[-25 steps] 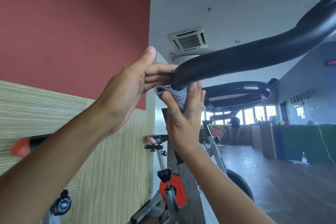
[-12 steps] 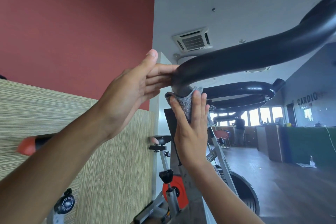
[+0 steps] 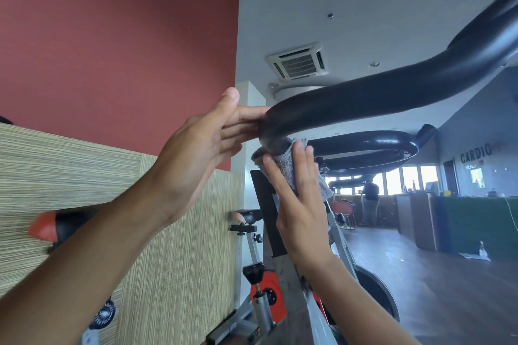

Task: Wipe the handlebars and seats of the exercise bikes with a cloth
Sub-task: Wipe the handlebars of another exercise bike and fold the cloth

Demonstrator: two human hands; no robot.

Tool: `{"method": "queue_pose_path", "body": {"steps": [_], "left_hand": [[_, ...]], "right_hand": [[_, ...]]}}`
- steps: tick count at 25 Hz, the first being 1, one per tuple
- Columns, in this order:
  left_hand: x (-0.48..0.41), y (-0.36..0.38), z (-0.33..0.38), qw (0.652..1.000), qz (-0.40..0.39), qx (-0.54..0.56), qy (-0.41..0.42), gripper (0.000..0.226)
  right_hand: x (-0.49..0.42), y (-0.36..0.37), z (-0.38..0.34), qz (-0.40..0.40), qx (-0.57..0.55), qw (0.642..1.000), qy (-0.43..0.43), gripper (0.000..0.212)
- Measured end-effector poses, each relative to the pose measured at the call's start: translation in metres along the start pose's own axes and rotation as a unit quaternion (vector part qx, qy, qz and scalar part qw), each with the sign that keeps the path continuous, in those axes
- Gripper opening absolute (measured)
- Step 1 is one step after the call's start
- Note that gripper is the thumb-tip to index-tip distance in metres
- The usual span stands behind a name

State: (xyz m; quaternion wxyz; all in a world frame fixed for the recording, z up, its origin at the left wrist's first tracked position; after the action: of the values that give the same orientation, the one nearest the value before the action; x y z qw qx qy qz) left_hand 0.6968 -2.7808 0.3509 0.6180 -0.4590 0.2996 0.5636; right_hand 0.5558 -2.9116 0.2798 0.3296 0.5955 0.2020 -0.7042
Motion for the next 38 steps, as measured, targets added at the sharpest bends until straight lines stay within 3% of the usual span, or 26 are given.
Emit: {"method": "queue_pose_path", "body": {"steps": [5,9,13,15,18,21,23,29,38], "left_hand": [[-0.005,0.003,0.003,0.998,0.017,-0.035,0.039,0.044],[-0.024,0.019,0.015,0.995,0.009,-0.070,0.076,0.047],[-0.027,0.022,0.022,0.998,-0.022,-0.057,-0.008,0.033],[-0.036,0.020,0.023,0.994,-0.035,-0.086,-0.060,0.029],[-0.072,0.022,0.028,0.980,-0.061,-0.153,-0.116,0.018],[-0.112,0.027,0.041,0.958,-0.085,-0.216,-0.167,0.020],[-0.133,0.030,0.053,0.944,-0.095,-0.245,-0.202,0.018],[-0.188,0.069,0.081,0.903,-0.118,-0.274,-0.310,0.023],[-0.257,0.212,0.187,0.877,-0.194,-0.226,-0.376,0.027]], "right_hand": [[0.004,-0.030,-0.013,-0.093,-0.075,0.992,0.036,0.074],[-0.006,-0.072,-0.024,-0.179,-0.232,0.951,0.094,0.073],[-0.039,-0.105,-0.028,-0.154,-0.342,0.920,0.117,0.069],[-0.058,-0.109,-0.018,-0.156,-0.398,0.888,0.169,0.062],[-0.094,-0.110,0.002,-0.226,-0.487,0.790,0.297,0.066],[-0.141,-0.116,0.016,-0.252,-0.581,0.598,0.491,0.058],[-0.172,-0.123,0.030,-0.276,-0.591,0.536,0.536,0.053],[-0.242,-0.162,0.090,-0.358,-0.504,0.497,0.608,0.048],[-0.311,-0.327,0.191,-0.279,-0.417,0.450,0.739,0.049]]}}
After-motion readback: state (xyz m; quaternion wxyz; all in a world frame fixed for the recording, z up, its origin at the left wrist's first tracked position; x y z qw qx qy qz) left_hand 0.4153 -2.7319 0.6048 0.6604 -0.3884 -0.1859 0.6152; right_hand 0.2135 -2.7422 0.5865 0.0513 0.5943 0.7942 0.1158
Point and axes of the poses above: each hand's wrist, its own x-axis away from the middle knuckle, its own y-axis out of the palm, z = x × y, the point moved 2 cm from there along -x, towards the middle knuckle, and after that the axes turned 4 degrees about y, right-handed, at the moved point
